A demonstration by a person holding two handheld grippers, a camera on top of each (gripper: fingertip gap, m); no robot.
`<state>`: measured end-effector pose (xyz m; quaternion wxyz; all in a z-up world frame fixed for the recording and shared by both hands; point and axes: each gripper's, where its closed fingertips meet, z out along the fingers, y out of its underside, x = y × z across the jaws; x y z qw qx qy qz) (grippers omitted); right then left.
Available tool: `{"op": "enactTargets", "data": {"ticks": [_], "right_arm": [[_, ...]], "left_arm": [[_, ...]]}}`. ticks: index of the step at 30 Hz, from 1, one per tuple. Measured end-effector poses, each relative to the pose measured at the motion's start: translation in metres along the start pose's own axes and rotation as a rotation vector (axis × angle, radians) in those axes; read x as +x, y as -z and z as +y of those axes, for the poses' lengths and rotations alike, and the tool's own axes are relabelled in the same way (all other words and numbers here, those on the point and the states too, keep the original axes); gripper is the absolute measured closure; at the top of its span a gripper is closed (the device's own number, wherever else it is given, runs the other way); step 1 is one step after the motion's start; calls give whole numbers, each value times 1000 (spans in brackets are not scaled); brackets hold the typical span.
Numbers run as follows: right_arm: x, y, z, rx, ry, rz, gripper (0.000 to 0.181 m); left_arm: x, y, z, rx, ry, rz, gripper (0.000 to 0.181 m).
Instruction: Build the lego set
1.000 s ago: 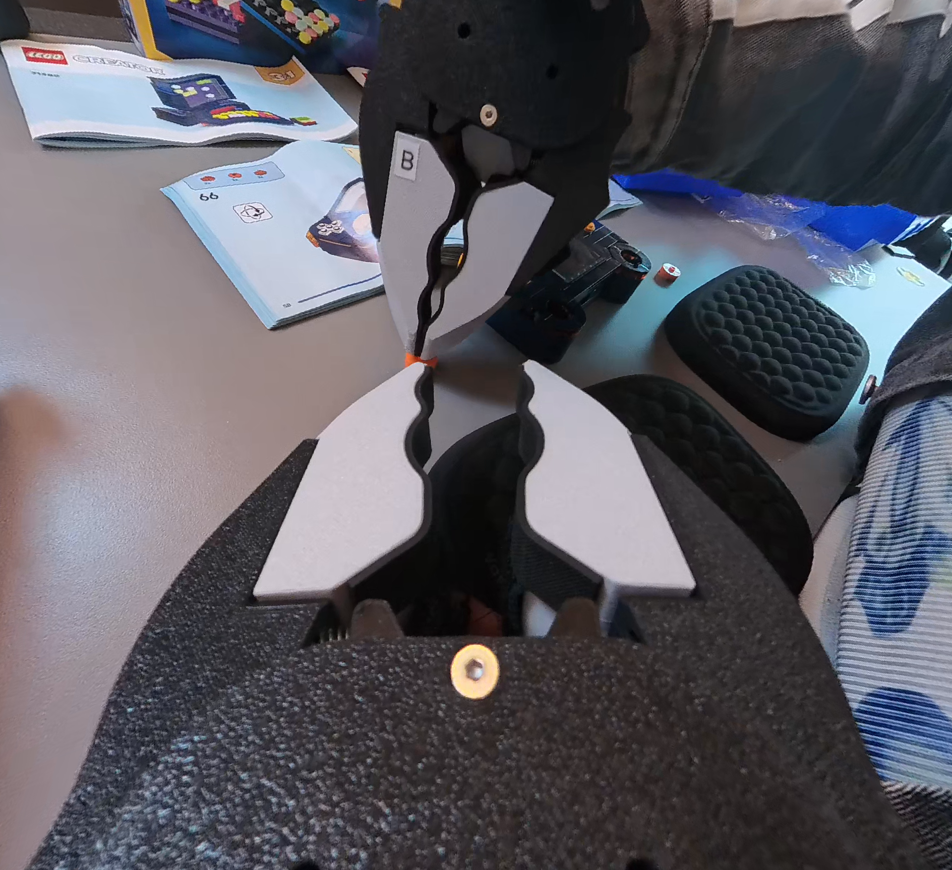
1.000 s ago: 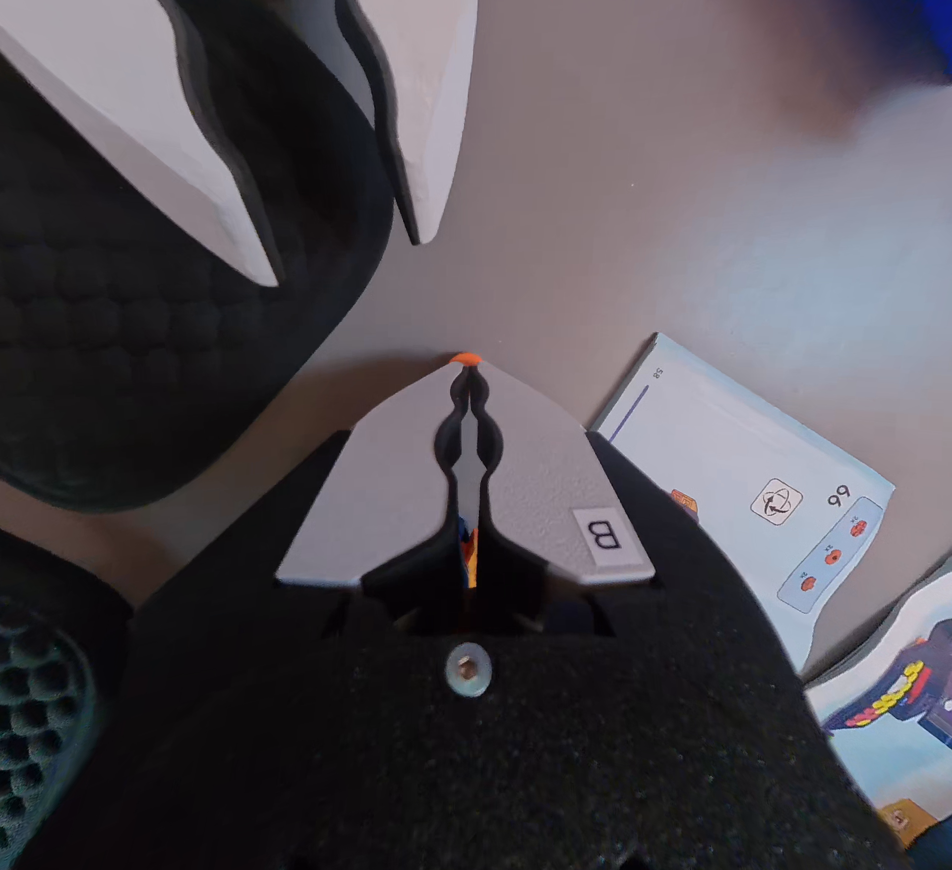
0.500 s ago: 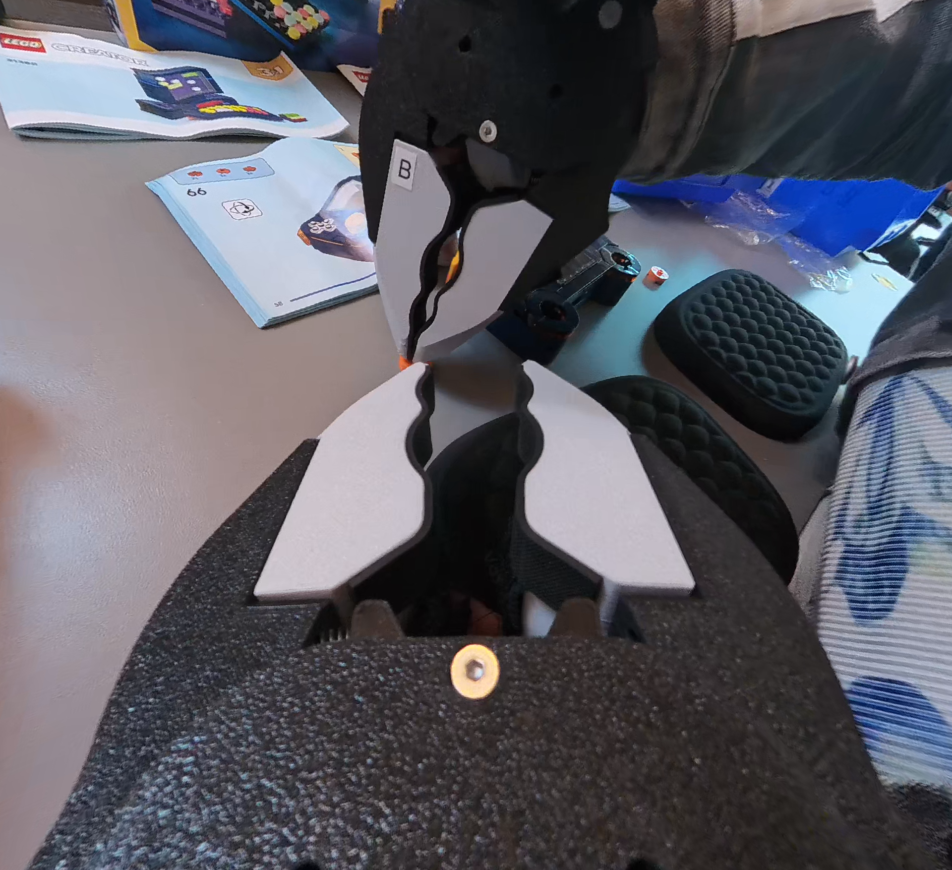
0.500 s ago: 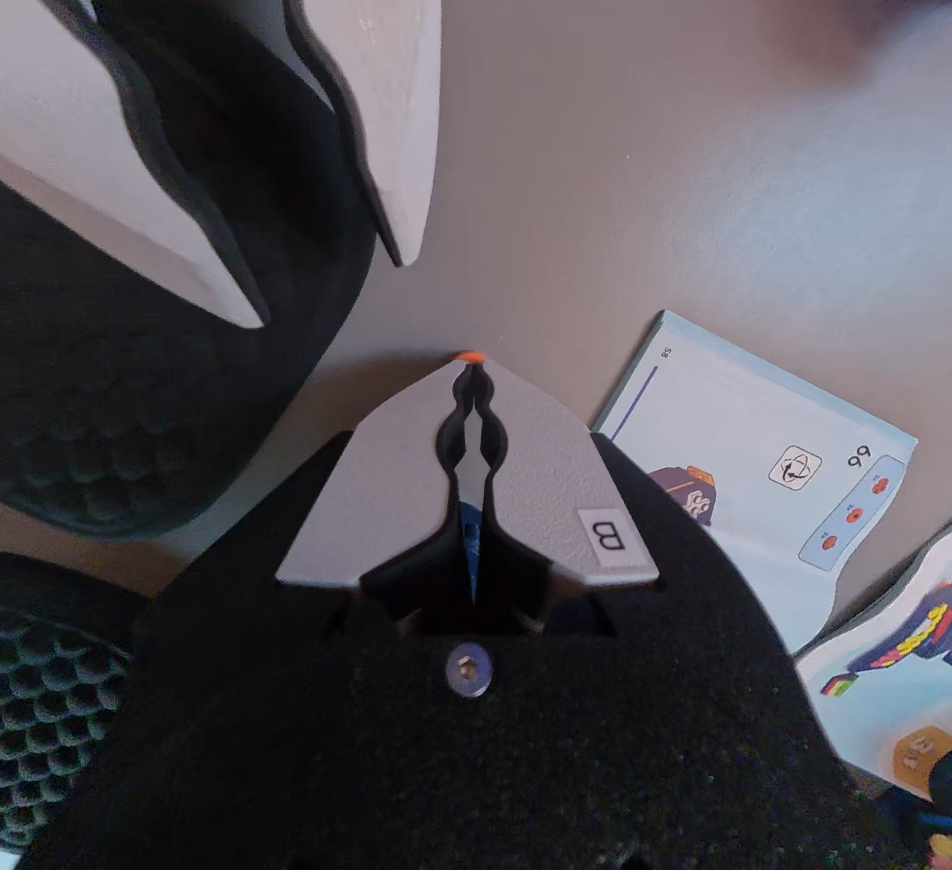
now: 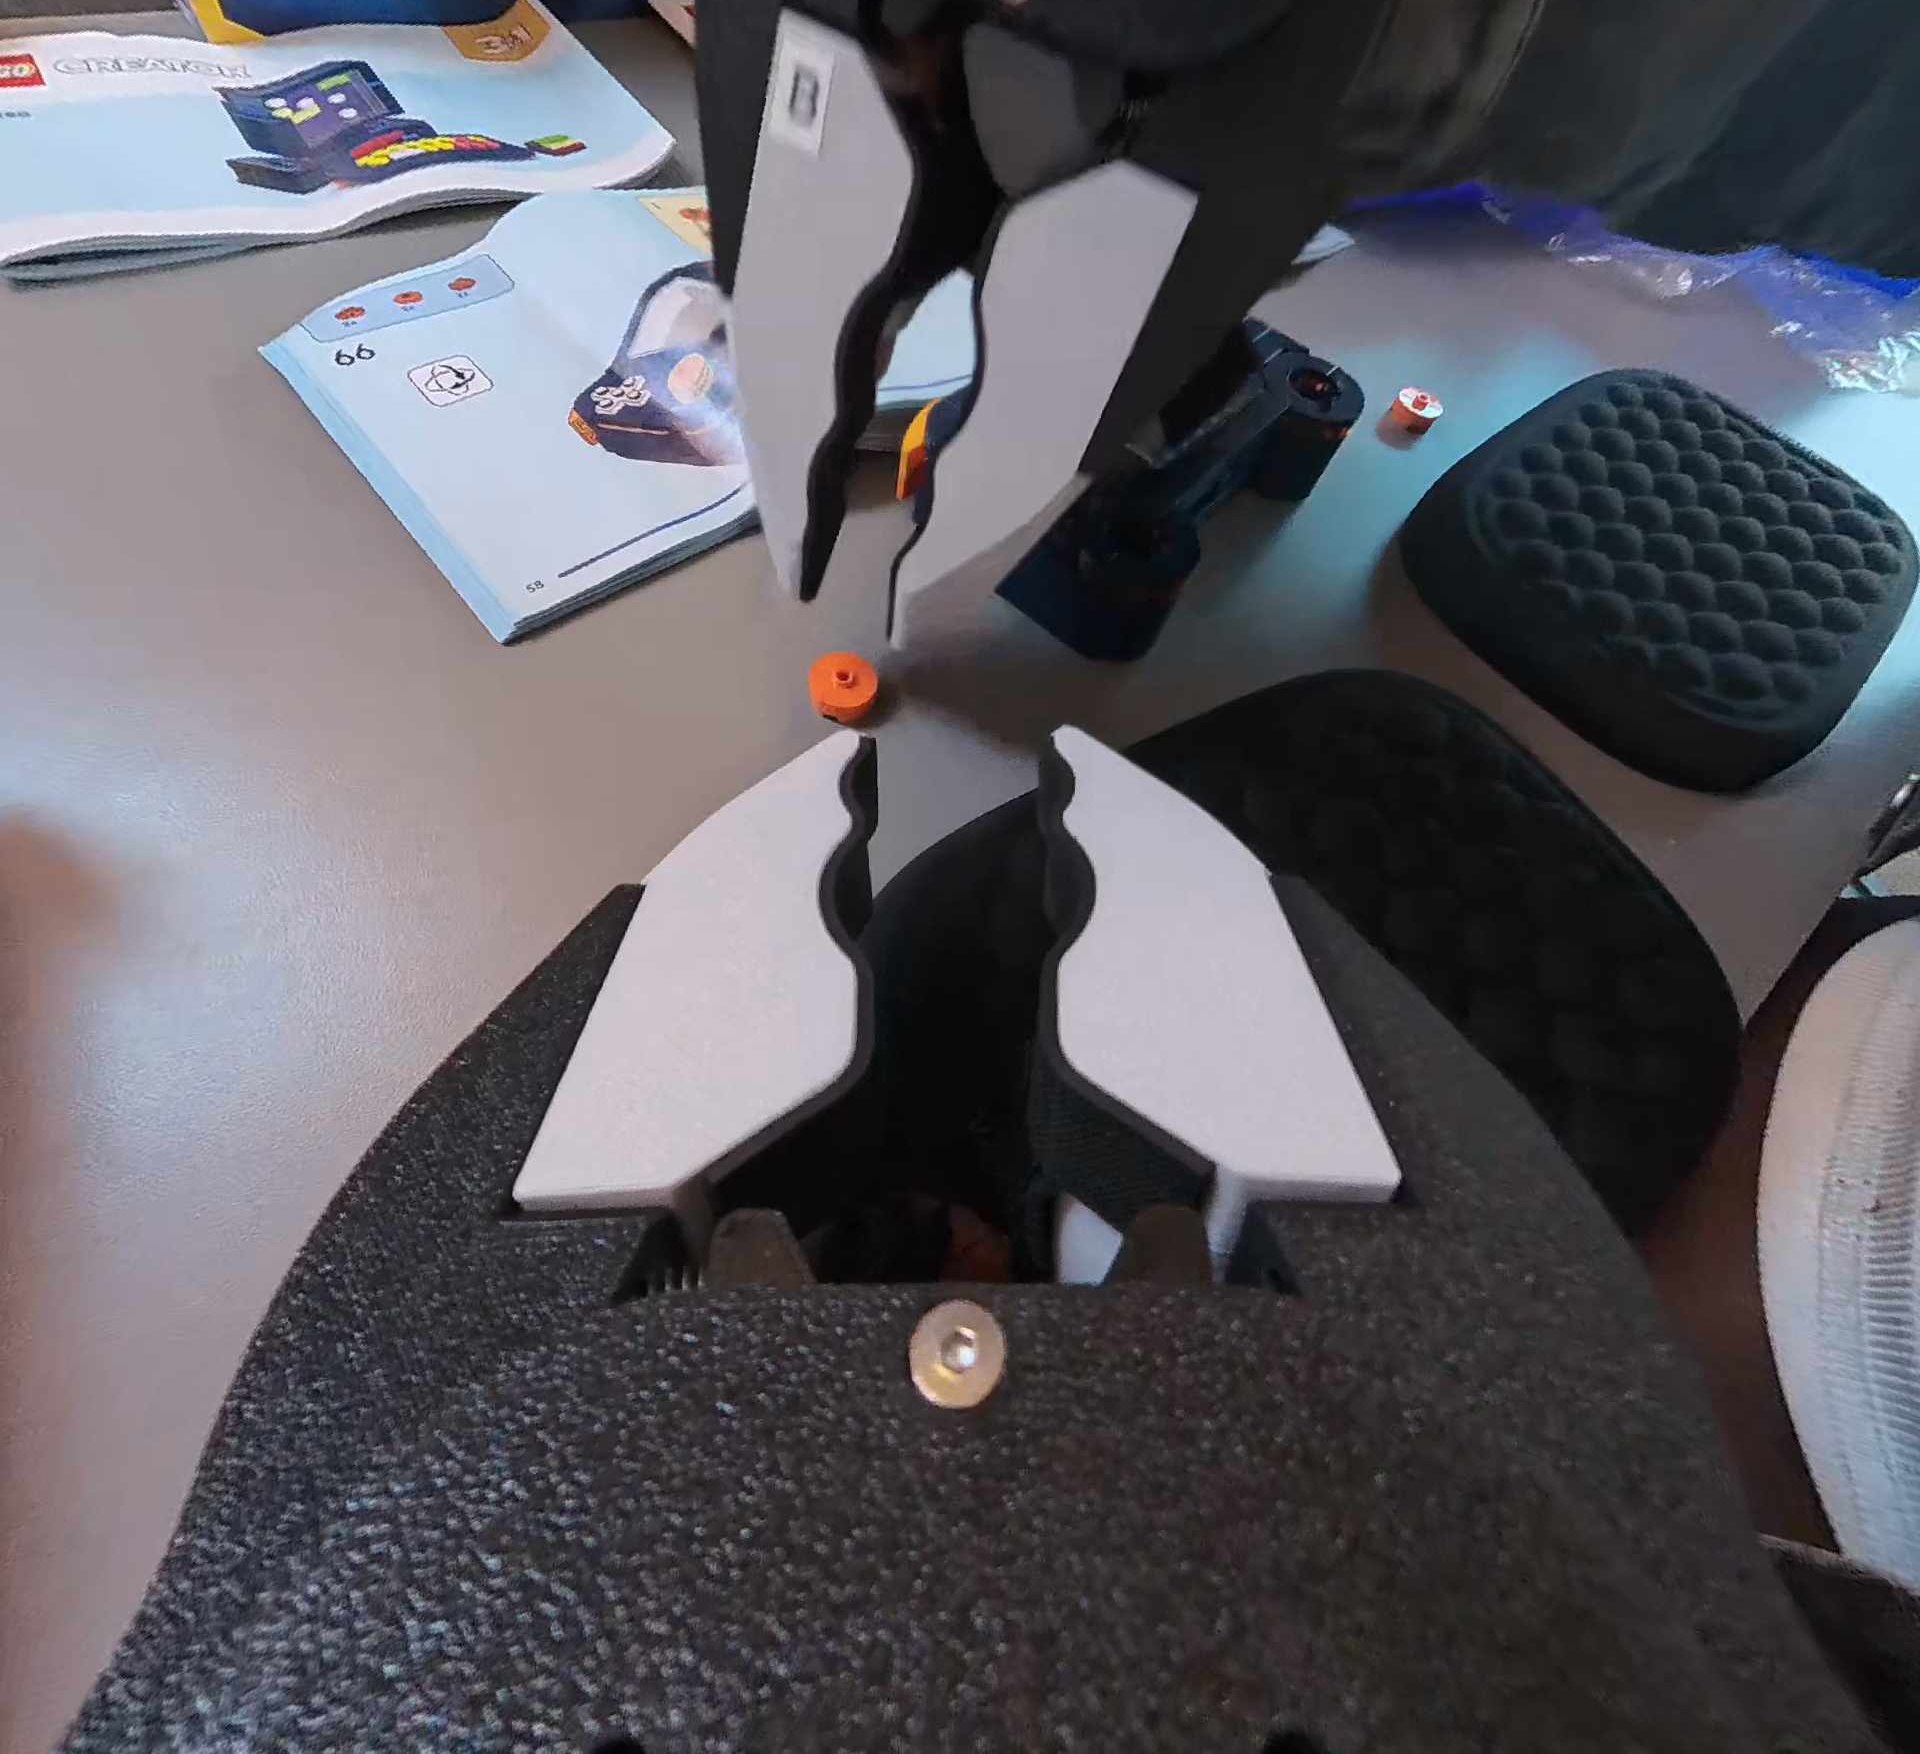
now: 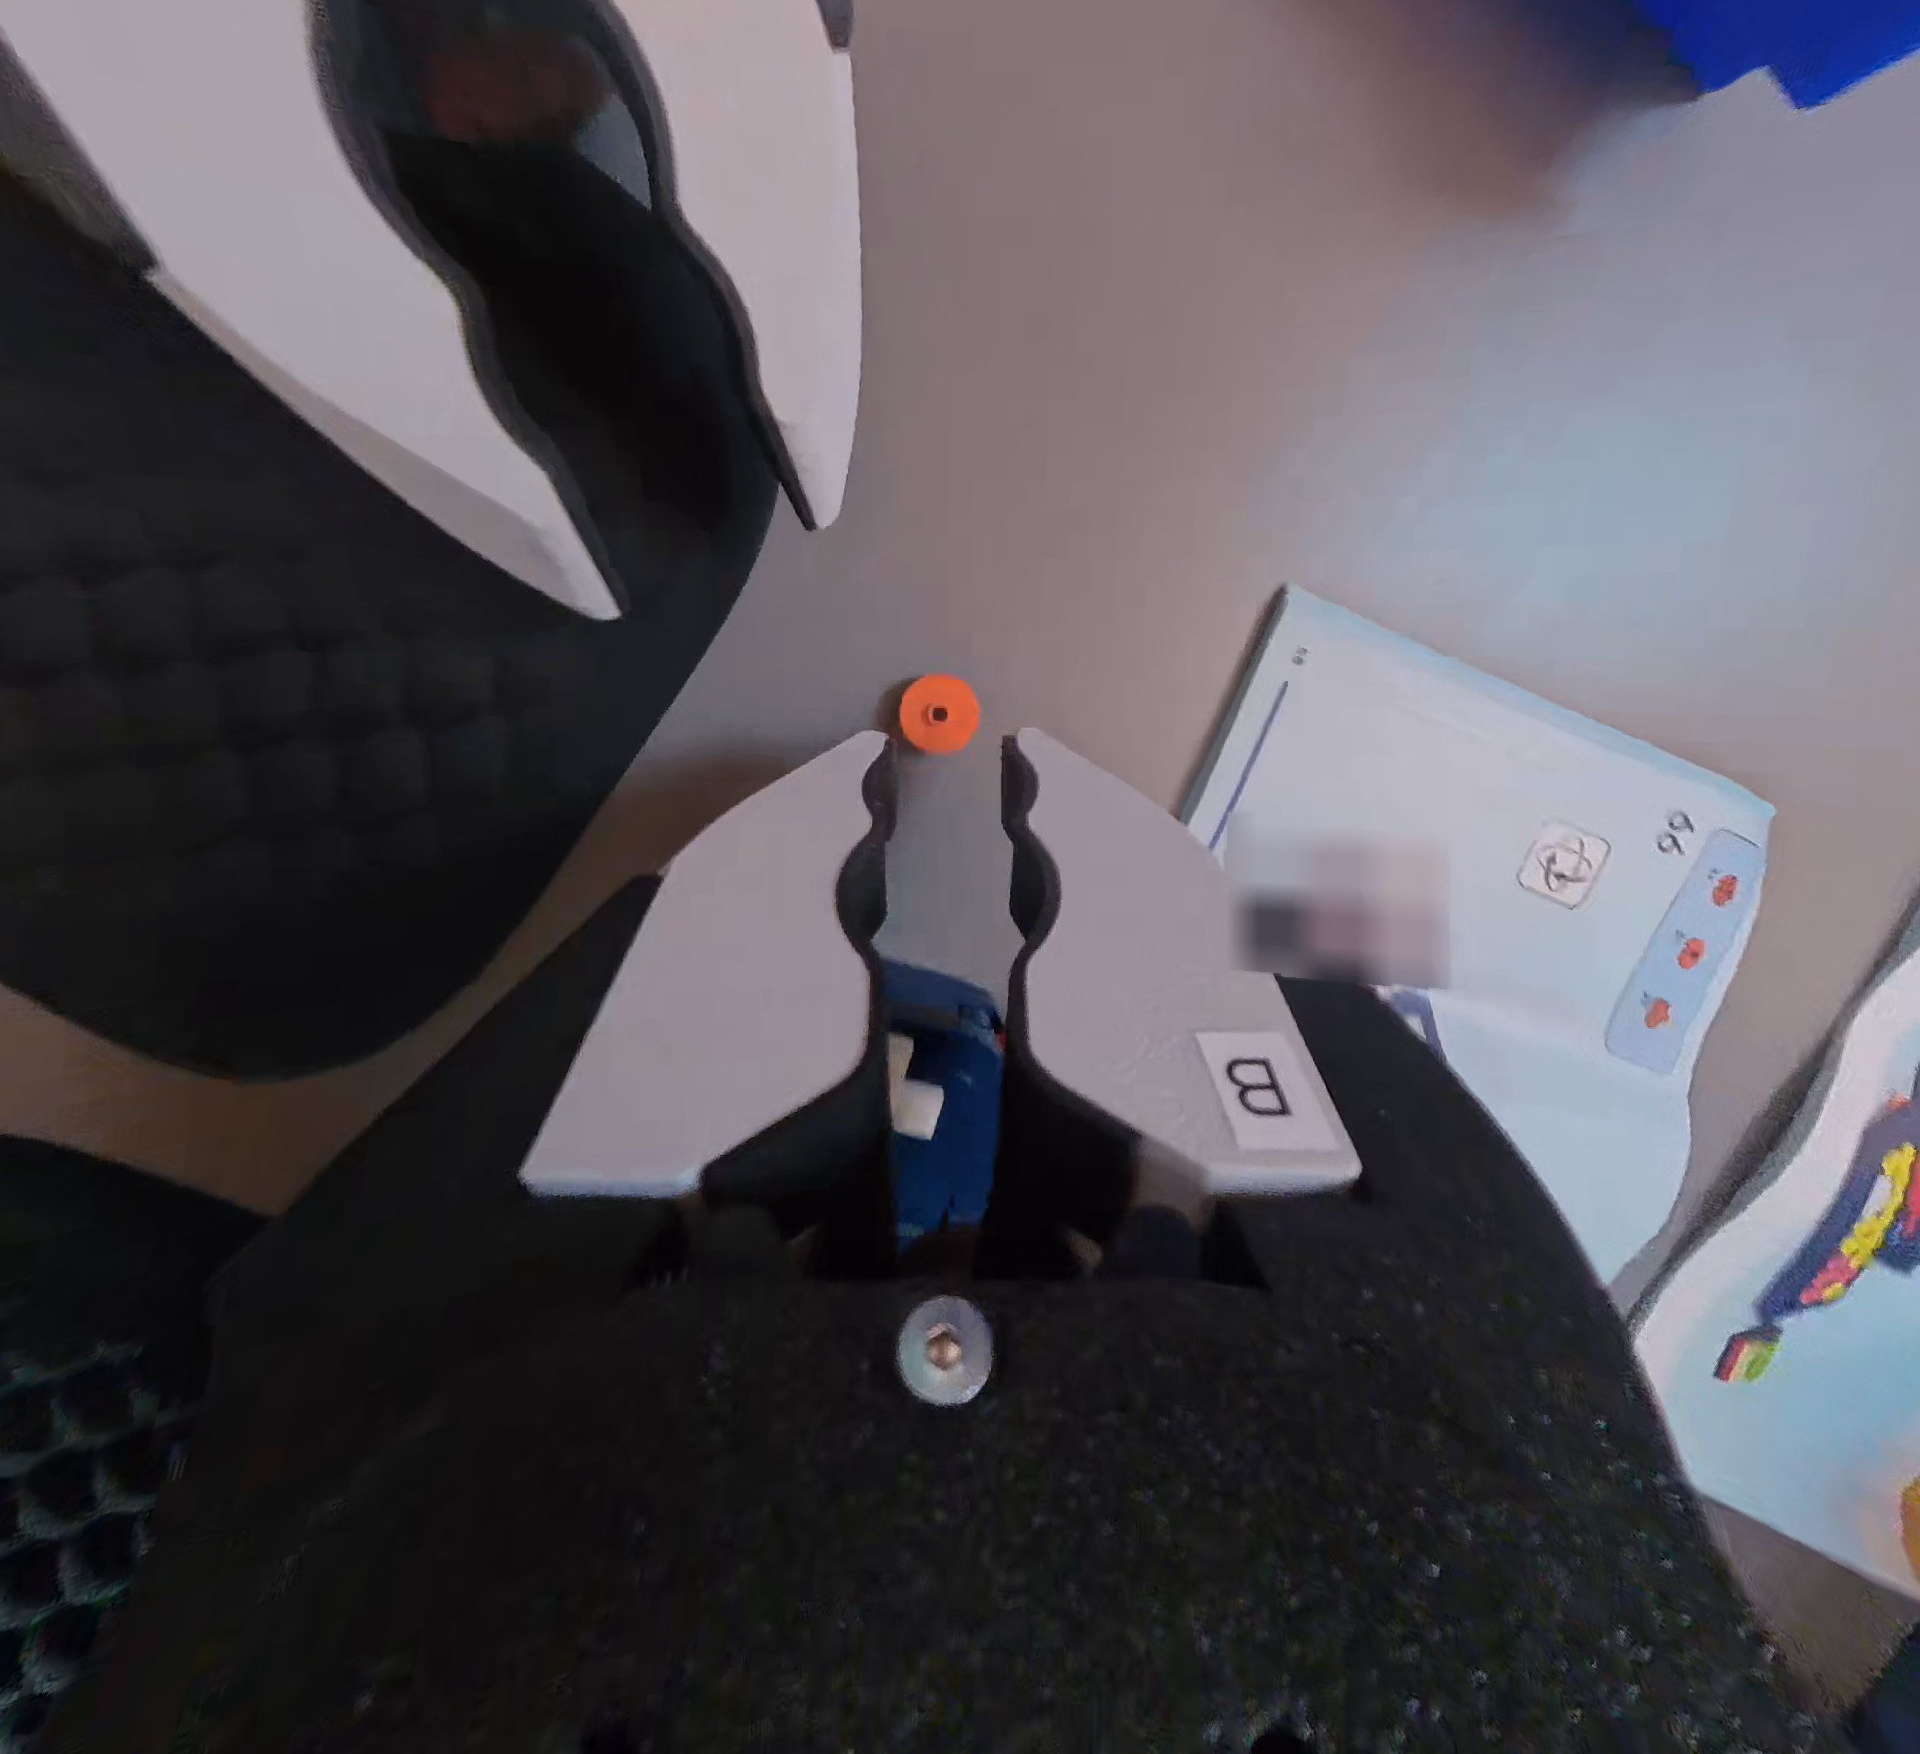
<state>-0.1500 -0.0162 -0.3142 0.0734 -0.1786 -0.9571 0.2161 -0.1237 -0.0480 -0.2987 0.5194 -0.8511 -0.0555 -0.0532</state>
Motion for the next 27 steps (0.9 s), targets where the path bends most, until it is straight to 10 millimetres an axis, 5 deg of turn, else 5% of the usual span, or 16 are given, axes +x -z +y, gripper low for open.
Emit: {"op": "enactTargets", "data": {"ticks": [4,8,12,14,16,19,23,26,27], "right_arm": [[6,61,-5,159,-75,118,152],[-1,158,12,405,-347,308,105],[-30,226,62,601,-573,498,74],[-47,237,99,595,-676,592,58],[-65,236,133,567,-748,664,47],[-92,230,164,571,-772,736,50],[-116,252,193,648,-818,847,65],[-126,281,217,562,-853,903,120],[-128,290,224,475,-848,892,152]], "left_arm": [[0,0,0,0,-3,2,152],[0,1,-1,10,8,7,150],[0,5,-8,49,6,0,142],[-3,9,-20,100,16,-36,126],[-9,16,-42,210,13,-106,89],[-11,33,-85,450,-67,-219,35],[13,45,-124,631,-230,-204,35],[25,34,-134,635,-272,-152,35],[27,30,-136,652,-292,-157,35]]}}
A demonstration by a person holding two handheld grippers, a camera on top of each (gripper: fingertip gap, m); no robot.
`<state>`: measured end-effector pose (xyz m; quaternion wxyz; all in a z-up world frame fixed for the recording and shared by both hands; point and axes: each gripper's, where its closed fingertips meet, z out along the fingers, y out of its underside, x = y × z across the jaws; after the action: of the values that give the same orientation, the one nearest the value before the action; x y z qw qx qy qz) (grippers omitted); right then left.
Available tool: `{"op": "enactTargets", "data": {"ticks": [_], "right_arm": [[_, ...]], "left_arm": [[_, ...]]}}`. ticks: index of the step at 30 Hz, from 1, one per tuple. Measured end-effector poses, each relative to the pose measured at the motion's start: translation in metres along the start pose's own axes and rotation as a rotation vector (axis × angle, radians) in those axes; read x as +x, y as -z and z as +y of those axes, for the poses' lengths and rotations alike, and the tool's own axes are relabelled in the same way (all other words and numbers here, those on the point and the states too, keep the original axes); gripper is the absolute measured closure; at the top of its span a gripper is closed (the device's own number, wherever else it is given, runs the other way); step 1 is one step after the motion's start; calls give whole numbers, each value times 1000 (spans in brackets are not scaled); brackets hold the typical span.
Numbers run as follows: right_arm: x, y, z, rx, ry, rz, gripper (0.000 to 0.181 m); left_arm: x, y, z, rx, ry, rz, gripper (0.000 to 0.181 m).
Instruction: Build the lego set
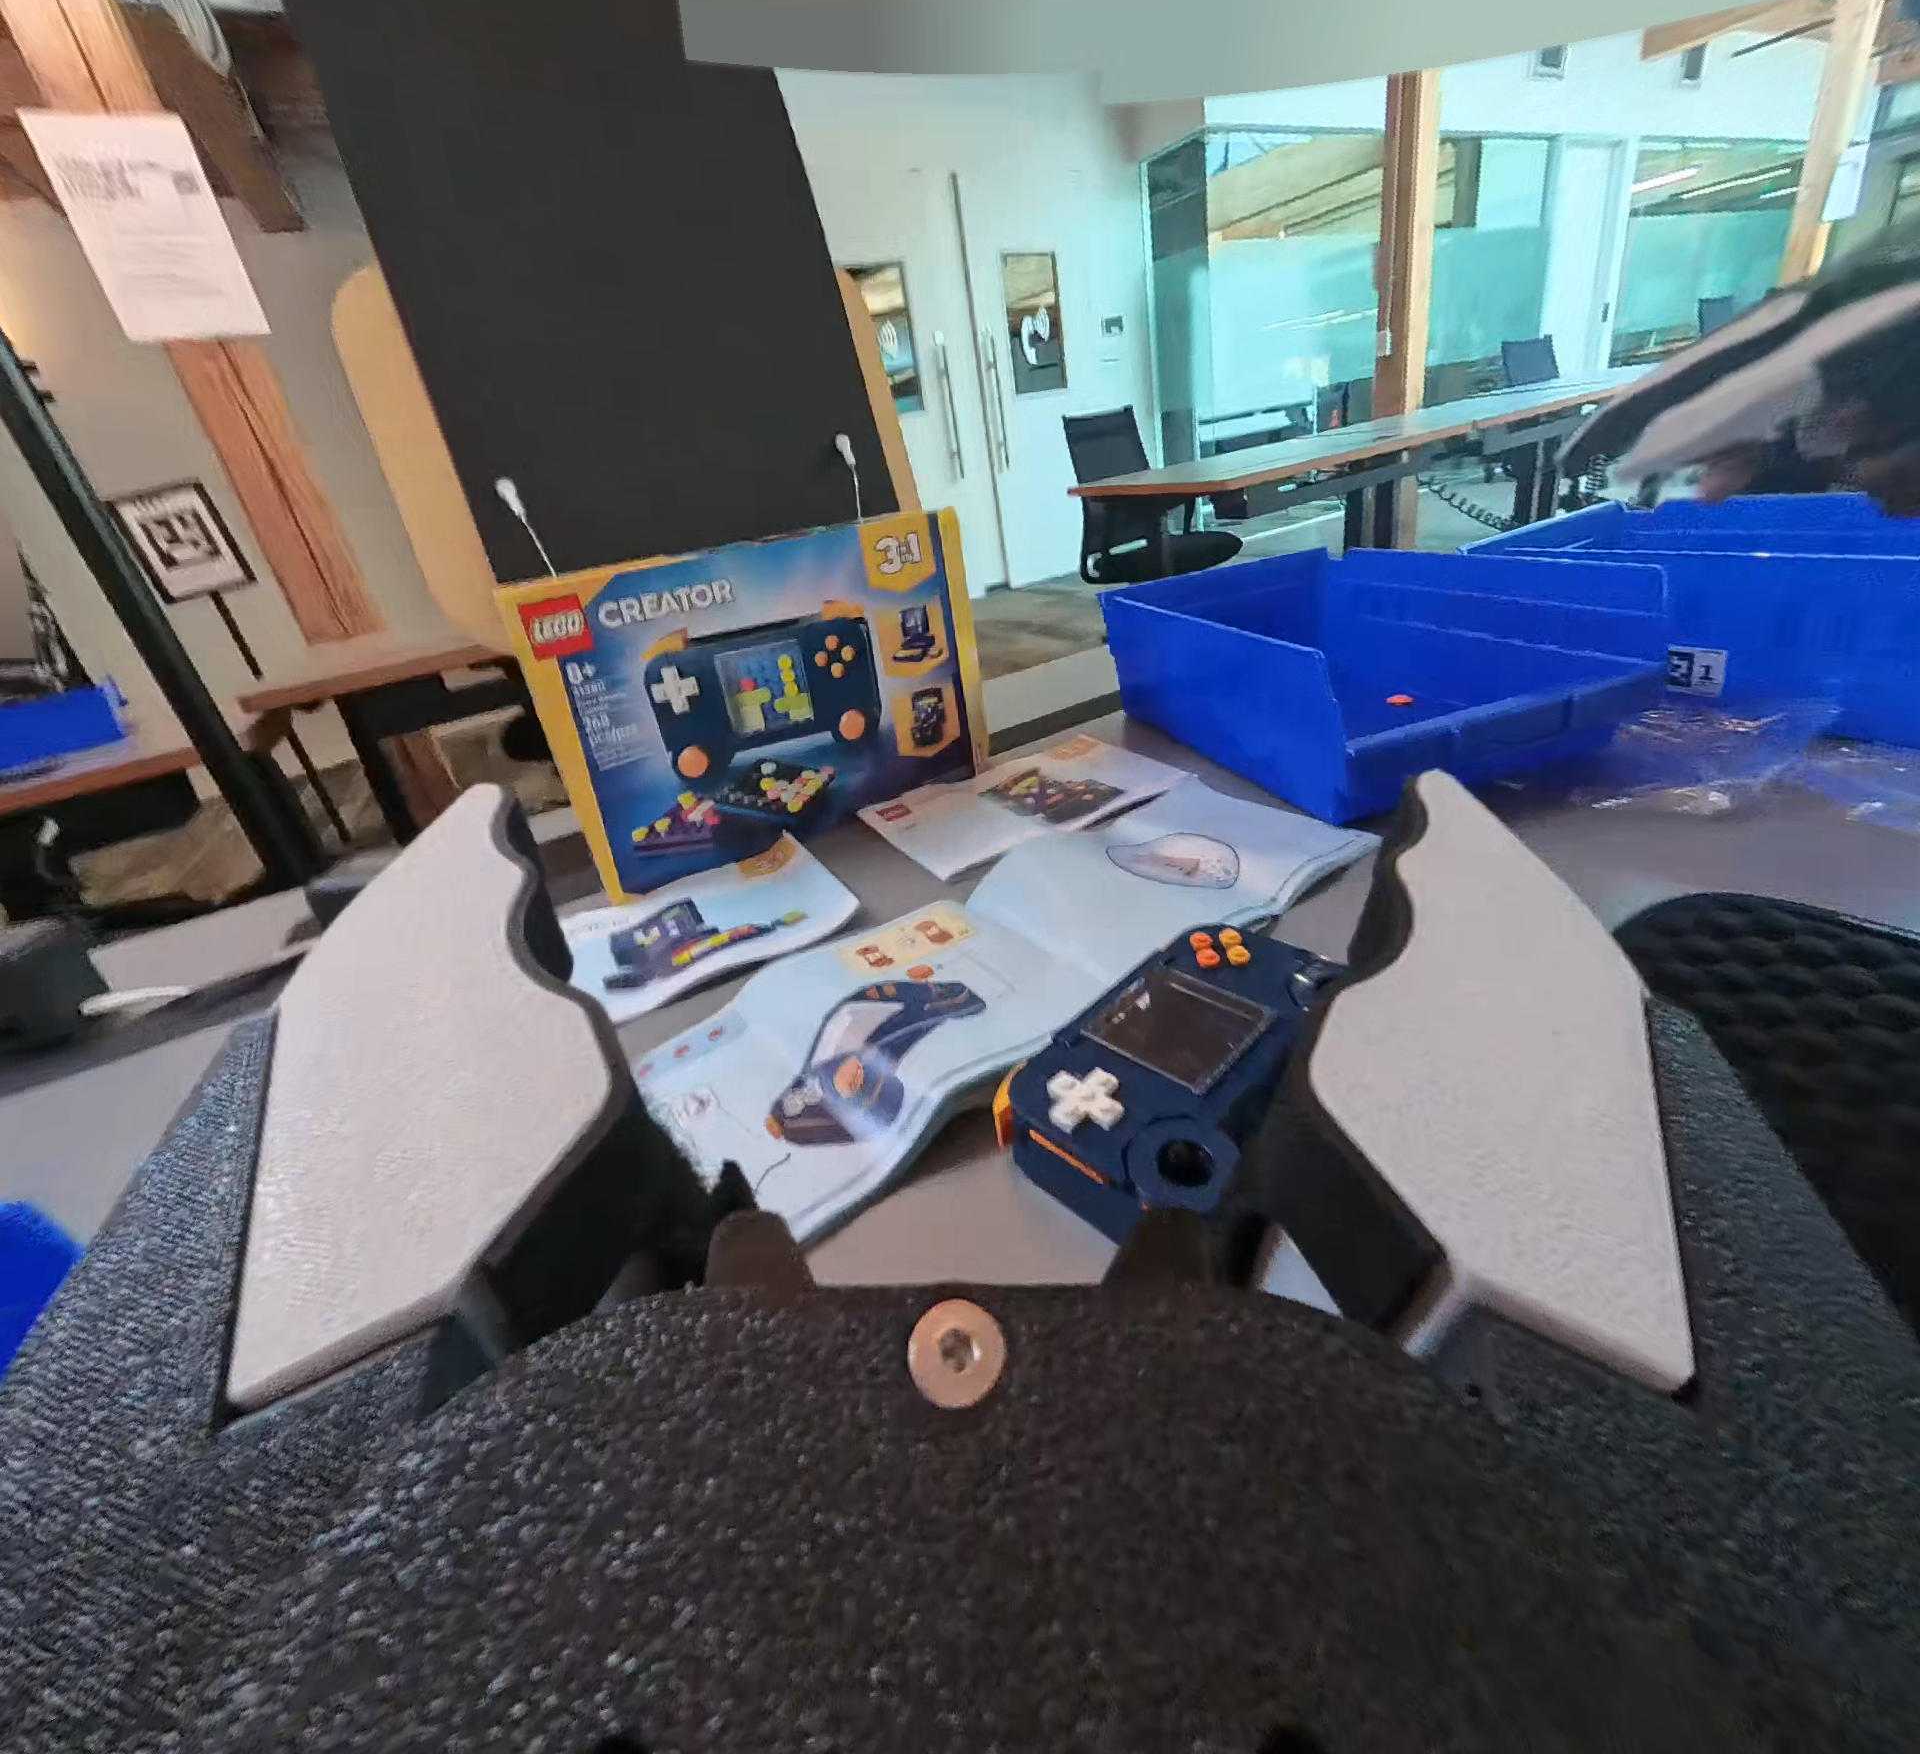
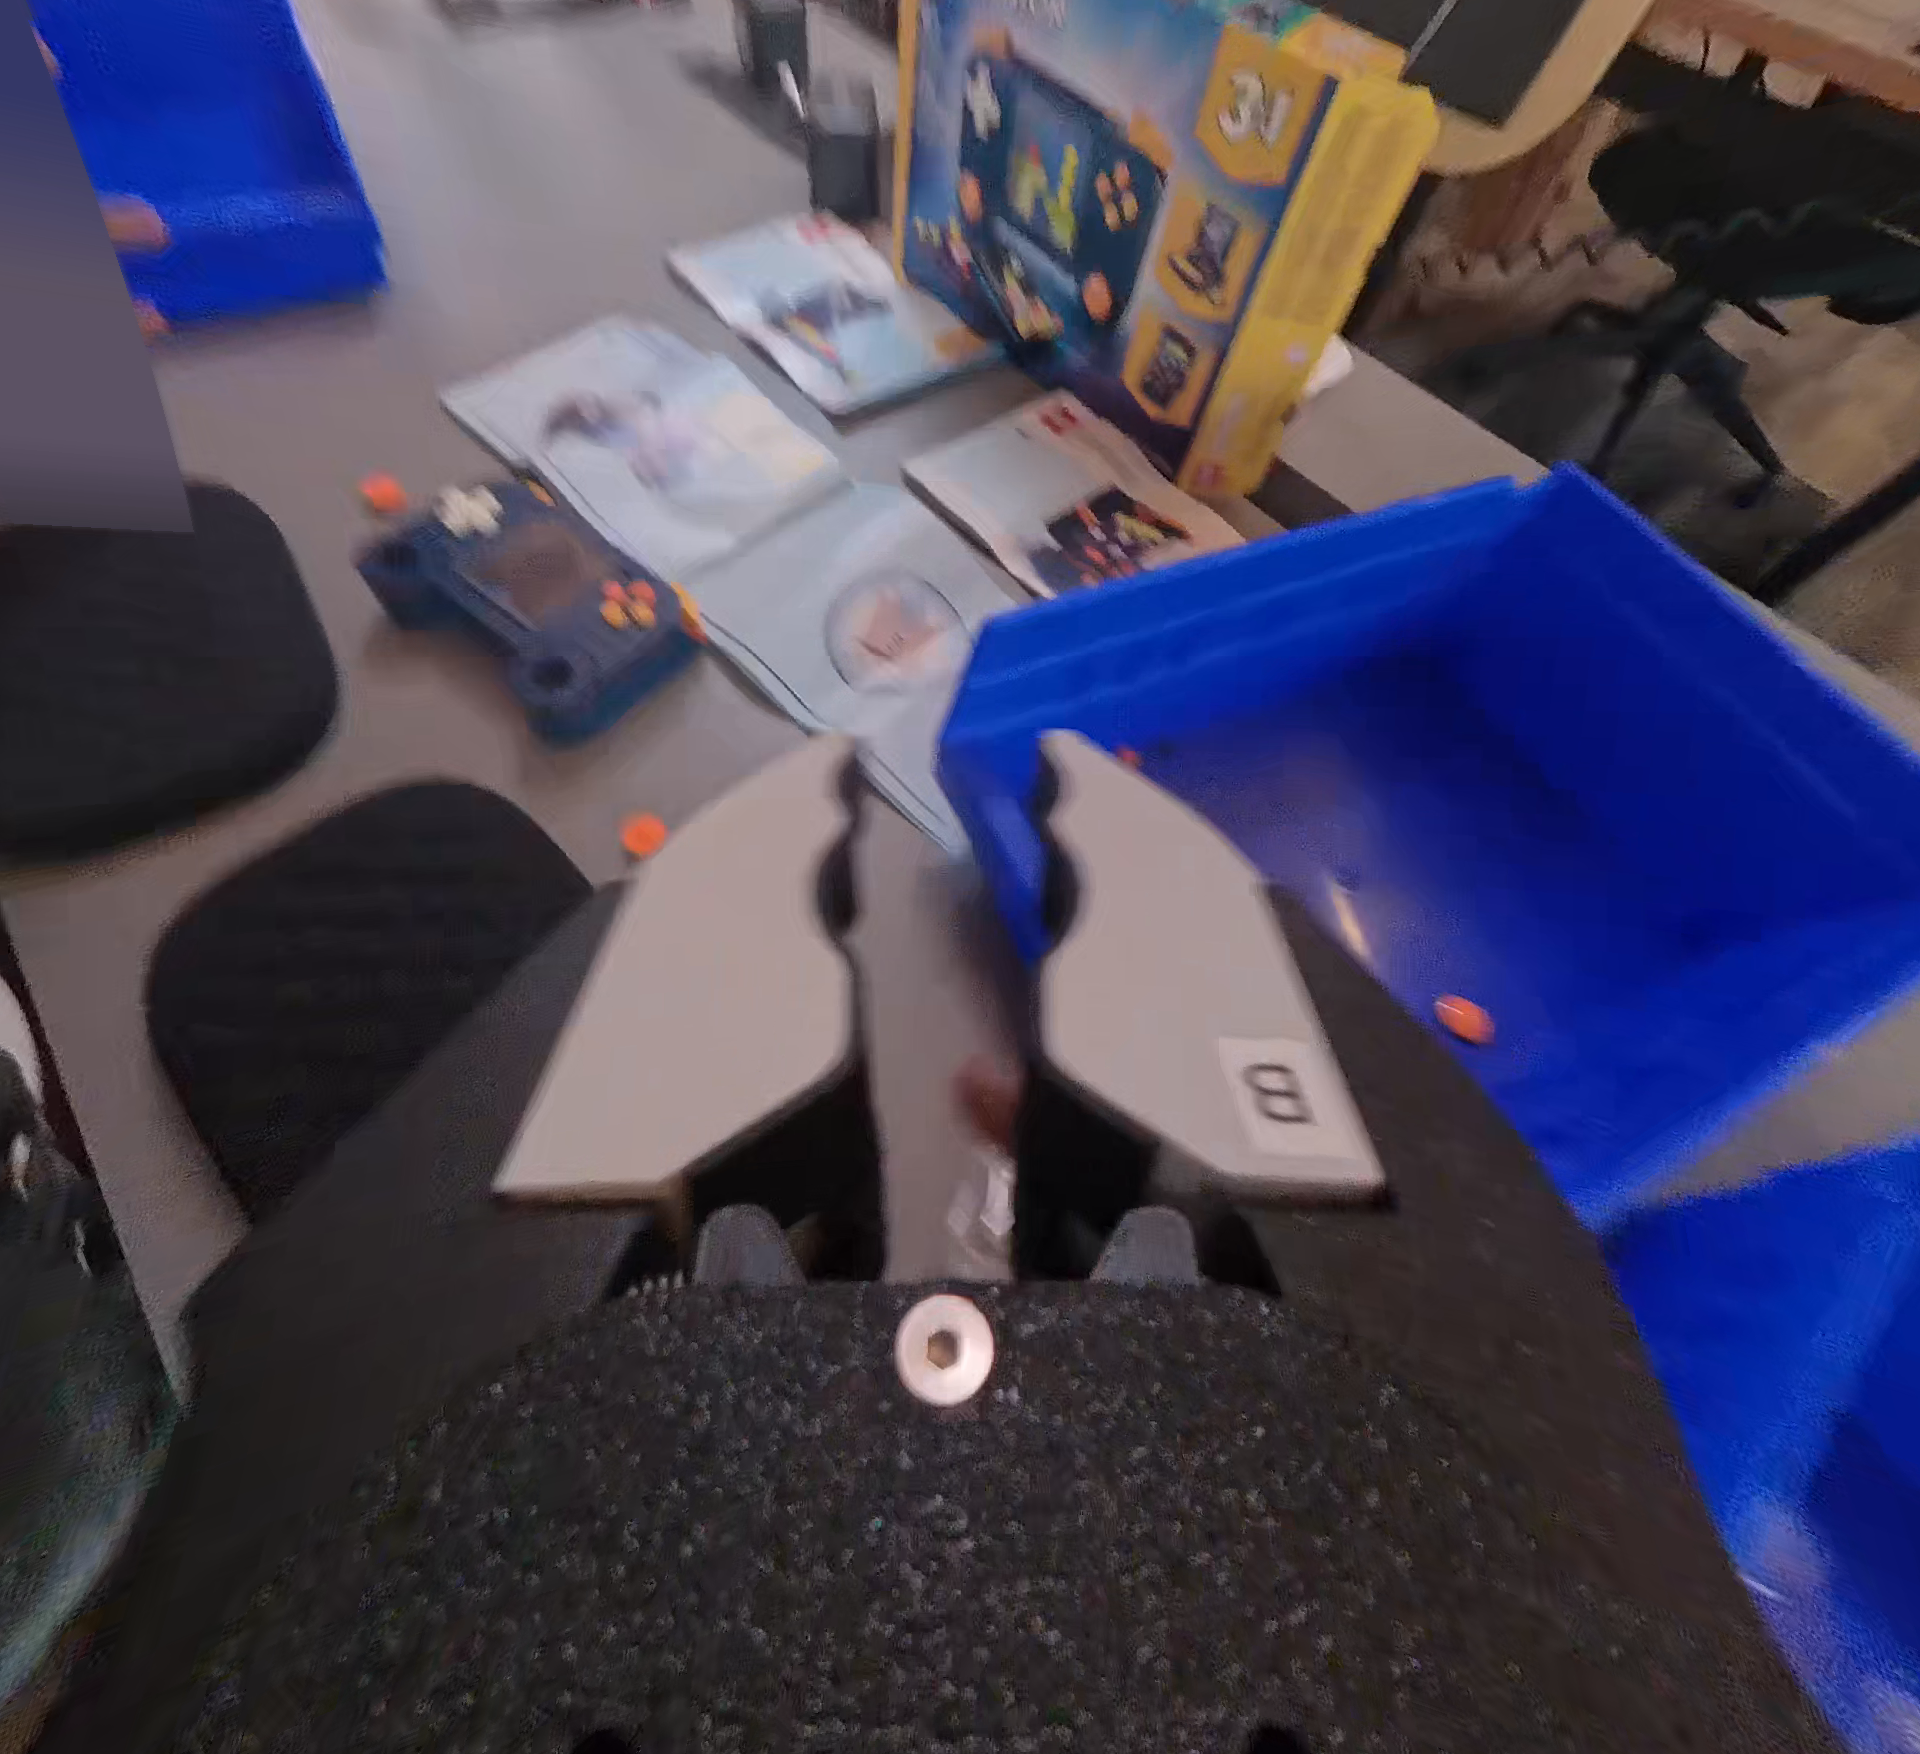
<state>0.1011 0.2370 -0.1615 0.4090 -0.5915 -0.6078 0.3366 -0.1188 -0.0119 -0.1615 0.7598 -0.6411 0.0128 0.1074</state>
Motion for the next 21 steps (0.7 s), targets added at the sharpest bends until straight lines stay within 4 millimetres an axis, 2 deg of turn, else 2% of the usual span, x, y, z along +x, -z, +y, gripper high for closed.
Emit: {"op": "enactTargets", "data": {"ticks": [1,2,4,6,8,10,12,14,17,21], "right_arm": [[11,5,-2,-86,58,9,178],[22,8,-4,-176,132,3,181],[44,5,-5,-366,290,-84,181],[72,-9,9,-573,446,-195,163],[107,-31,35,-739,610,-290,160],[139,-52,72,-903,718,-396,159],[166,-64,110,-1078,737,-479,152],[188,-68,137,-1212,736,-521,150],[198,-74,156,-1253,720,-546,149],[199,-76,168,-1260,756,-553,152]], "left_arm": [[0,-4,-1,33,-24,-11,35],[1,-7,-4,79,-46,-26,35],[0,-11,-9,172,-69,-61,35],[-3,-13,-8,225,-84,-92,36],[-6,-14,-1,249,-93,-116,38],[-10,-13,3,260,-72,-133,38],[-11,-11,1,282,-47,-130,39],[-11,-12,6,274,-48,-133,40],[-8,-20,16,222,-45,-111,40],[-2,-28,27,158,-87,-84,40]]}}
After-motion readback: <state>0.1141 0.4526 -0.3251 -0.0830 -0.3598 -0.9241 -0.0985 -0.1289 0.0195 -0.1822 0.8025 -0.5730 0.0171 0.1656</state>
